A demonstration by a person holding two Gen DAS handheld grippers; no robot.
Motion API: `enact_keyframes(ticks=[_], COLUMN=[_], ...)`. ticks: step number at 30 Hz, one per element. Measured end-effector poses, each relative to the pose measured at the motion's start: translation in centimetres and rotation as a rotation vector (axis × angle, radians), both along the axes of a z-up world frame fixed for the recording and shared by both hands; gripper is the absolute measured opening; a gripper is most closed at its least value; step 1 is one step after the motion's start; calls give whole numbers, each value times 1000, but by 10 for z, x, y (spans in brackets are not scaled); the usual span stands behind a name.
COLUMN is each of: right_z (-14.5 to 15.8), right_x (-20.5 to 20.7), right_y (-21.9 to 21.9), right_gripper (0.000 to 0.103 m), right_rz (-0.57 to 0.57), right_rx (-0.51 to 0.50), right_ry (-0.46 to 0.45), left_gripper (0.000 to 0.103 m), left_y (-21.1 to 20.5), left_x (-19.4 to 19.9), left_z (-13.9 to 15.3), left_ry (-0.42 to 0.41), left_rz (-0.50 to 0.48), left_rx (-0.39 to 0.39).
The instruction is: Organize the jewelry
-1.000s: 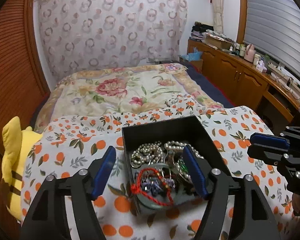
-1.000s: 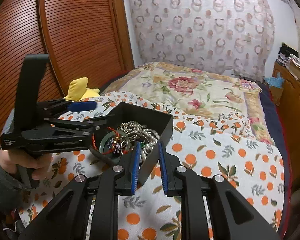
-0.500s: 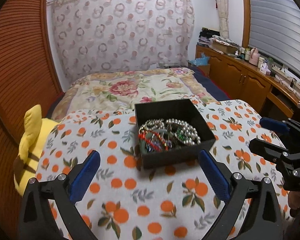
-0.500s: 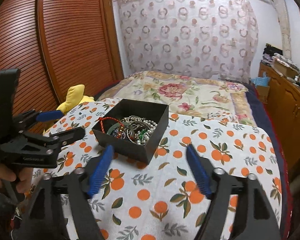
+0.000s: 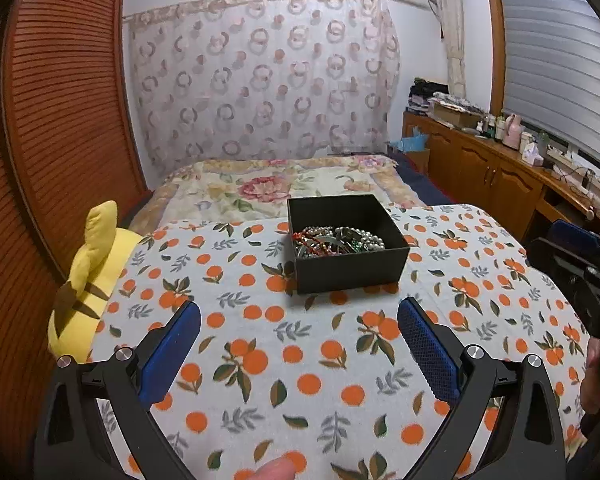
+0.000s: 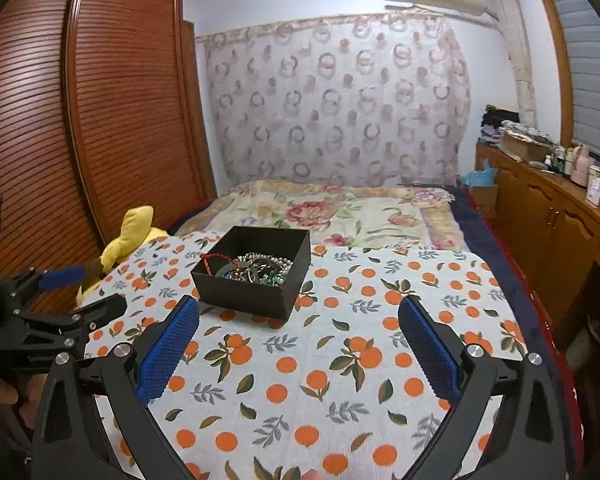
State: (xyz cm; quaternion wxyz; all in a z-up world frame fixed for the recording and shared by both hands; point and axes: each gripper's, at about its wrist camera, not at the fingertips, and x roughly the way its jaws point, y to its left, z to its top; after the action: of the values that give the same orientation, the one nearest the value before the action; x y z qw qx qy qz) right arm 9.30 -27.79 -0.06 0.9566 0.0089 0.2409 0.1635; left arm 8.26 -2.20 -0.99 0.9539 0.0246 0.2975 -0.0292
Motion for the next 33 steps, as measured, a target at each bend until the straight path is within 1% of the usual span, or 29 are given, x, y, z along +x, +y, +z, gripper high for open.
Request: enact_keyframes(ticks=[4, 9, 16, 33], right_z=[4, 8, 8, 7], right_x=[-14, -22, -29, -30], right_y=[-1, -1, -2, -2], right_gripper=[100, 100, 100, 100], right_rz=[-3, -3, -6, -8], right_rx=[0, 4, 10, 10], right_ry=[-24, -40, -46, -47], left_gripper=[95, 95, 95, 95], left_y=[0, 3, 0, -1], left_x=[-14, -25, -29, -35], left_z=[3, 8, 11, 14], left_ry=[-19, -38, -45, -56], left_rz=[4, 3, -3, 1], left_rx=[3, -2, 0, -5])
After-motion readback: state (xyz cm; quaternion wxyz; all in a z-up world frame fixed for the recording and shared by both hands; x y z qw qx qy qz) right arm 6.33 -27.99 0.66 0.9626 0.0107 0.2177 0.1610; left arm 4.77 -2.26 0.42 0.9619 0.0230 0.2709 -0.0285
